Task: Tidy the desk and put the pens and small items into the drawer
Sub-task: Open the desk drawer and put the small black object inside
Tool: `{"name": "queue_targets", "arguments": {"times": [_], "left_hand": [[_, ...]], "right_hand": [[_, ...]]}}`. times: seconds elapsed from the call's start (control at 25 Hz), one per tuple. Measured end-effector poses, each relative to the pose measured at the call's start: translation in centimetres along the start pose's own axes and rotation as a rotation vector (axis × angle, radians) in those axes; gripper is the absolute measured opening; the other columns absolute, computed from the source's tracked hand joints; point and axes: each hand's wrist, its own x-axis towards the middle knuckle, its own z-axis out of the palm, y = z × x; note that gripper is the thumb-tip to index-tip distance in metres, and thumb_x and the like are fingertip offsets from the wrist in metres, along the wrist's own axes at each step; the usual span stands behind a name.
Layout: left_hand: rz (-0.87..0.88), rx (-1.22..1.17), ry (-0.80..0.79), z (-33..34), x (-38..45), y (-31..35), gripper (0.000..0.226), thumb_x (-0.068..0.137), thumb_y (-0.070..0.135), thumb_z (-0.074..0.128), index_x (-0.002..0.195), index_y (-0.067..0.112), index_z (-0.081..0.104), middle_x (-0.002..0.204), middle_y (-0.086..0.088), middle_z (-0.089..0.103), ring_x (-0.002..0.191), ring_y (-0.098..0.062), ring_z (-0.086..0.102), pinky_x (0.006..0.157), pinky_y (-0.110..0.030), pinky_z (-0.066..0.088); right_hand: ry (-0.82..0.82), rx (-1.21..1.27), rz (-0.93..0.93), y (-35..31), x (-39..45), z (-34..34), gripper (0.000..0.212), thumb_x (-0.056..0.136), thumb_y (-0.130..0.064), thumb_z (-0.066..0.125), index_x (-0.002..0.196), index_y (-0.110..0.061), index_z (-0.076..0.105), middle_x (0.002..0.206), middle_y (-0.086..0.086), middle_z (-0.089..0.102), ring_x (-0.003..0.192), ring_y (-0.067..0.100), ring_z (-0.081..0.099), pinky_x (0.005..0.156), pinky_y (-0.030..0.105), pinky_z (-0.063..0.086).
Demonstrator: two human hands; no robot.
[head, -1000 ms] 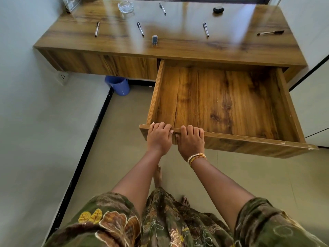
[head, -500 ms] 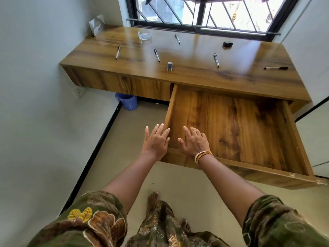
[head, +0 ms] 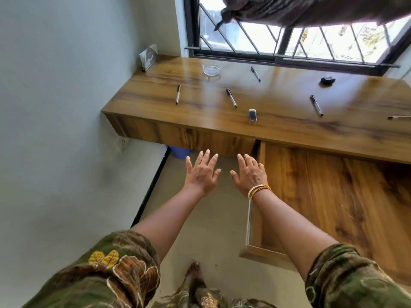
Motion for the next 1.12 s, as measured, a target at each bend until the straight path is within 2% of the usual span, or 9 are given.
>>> {"name": "queue_targets", "arguments": {"times": [0.28, 0.4, 0.52, 0.6, 0.68, 0.76, 0.84, 0.96, 1.12], "left_hand": [[0.004, 0.018, -0.031, -2.0, 6.7, -6.5, 0.060, 0.100, 0.045, 0.031, 0.154, 0.022, 0.016, 0.163, -0.004, 0.013, 0.150, -0.022, 0.005, 0.116, -0.057, -0.003], [0.007, 0.002, -0.054, -2.2, 10.3, -7.3, 0.061, 0.100, 0.045, 0.032, 0.154, 0.019, 0.017, 0.162, -0.005, 0.013, 0.150, -0.022, 0.005, 0.116, -0.057, -0.003], [0.056, -0.012, -0.060, -2.5, 14.4, -6.7, 0.062, 0.100, 0.045, 0.033, 0.154, 0.018, 0.017, 0.162, -0.007, 0.015, 0.150, -0.023, 0.008, 0.116, -0.058, 0.000], [0.076, -0.029, -0.080, -2.4, 17.2, -6.1, 0.063, 0.100, 0.045, 0.033, 0.154, 0.019, 0.016, 0.162, -0.007, 0.013, 0.150, -0.024, 0.007, 0.116, -0.059, 0.002], [0.055, -0.018, -0.159, -1.9, 19.7, -5.5, 0.065, 0.099, 0.050, 0.028, 0.155, 0.023, 0.006, 0.164, -0.006, 0.001, 0.150, -0.025, -0.002, 0.116, -0.059, -0.003], [0.035, 0.056, -0.283, -1.2, 21.6, -5.1, 0.071, 0.098, 0.057, 0.023, 0.153, 0.028, -0.011, 0.161, -0.006, -0.021, 0.147, -0.027, -0.020, 0.115, -0.061, -0.010], [0.038, 0.130, -0.352, -0.5, 22.4, -5.1, 0.078, 0.095, 0.063, 0.022, 0.149, 0.031, -0.024, 0.154, -0.007, -0.037, 0.141, -0.030, -0.033, 0.111, -0.064, -0.014], [0.060, 0.136, -0.397, -0.4, 22.7, -5.3, 0.081, 0.093, 0.066, 0.024, 0.147, 0.034, -0.027, 0.150, -0.007, -0.043, 0.138, -0.033, -0.038, 0.109, -0.066, -0.016], [0.043, 0.162, -0.412, -0.8, 22.5, -4.9, 0.083, 0.094, 0.064, 0.027, 0.146, 0.032, -0.029, 0.150, -0.009, -0.043, 0.138, -0.035, -0.037, 0.109, -0.066, -0.015]], "right_hand": [[0.030, 0.038, 0.037, -4.7, 8.6, 0.7, 0.064, 0.094, -0.048, 0.042, 0.147, -0.013, 0.029, 0.150, 0.012, 0.037, 0.139, 0.028, 0.034, 0.111, 0.047, 0.032], [0.133, 0.054, 0.070, -4.8, 12.3, 0.5, 0.057, 0.092, -0.044, 0.047, 0.138, -0.011, 0.039, 0.140, 0.014, 0.046, 0.129, 0.030, 0.044, 0.103, 0.045, 0.037], [0.262, 0.066, 0.180, -3.1, 16.2, 0.1, 0.047, 0.092, -0.039, 0.049, 0.127, -0.009, 0.045, 0.127, 0.016, 0.050, 0.113, 0.032, 0.051, 0.091, 0.044, 0.044], [0.300, 0.073, 0.294, -1.2, 18.9, -0.3, 0.046, 0.091, -0.038, 0.051, 0.126, -0.009, 0.044, 0.126, 0.018, 0.048, 0.109, 0.033, 0.052, 0.088, 0.045, 0.046], [0.305, 0.122, 0.439, 0.6, 21.5, -0.6, 0.052, 0.089, -0.037, 0.057, 0.130, -0.009, 0.040, 0.127, 0.021, 0.045, 0.110, 0.036, 0.051, 0.087, 0.046, 0.047], [0.312, 0.199, 0.601, 2.1, 24.0, -0.8, 0.060, 0.086, -0.039, 0.061, 0.132, -0.007, 0.039, 0.127, 0.021, 0.046, 0.111, 0.037, 0.050, 0.088, 0.047, 0.047], [0.337, 0.211, 0.692, 3.0, 25.5, -0.6, 0.058, 0.084, -0.042, 0.061, 0.125, -0.004, 0.047, 0.123, 0.019, 0.050, 0.111, 0.037, 0.050, 0.089, 0.047, 0.047], [0.421, 0.241, 0.736, 3.3, 26.2, 0.1, 0.042, 0.086, -0.036, 0.059, 0.112, -0.003, 0.057, 0.117, 0.017, 0.054, 0.108, 0.035, 0.052, 0.087, 0.046, 0.047], [0.459, 0.266, 0.683, 2.3, 24.4, 0.2, 0.039, 0.087, -0.035, 0.058, 0.108, -0.002, 0.061, 0.113, 0.017, 0.057, 0.103, 0.035, 0.055, 0.086, 0.043, 0.047]]}}
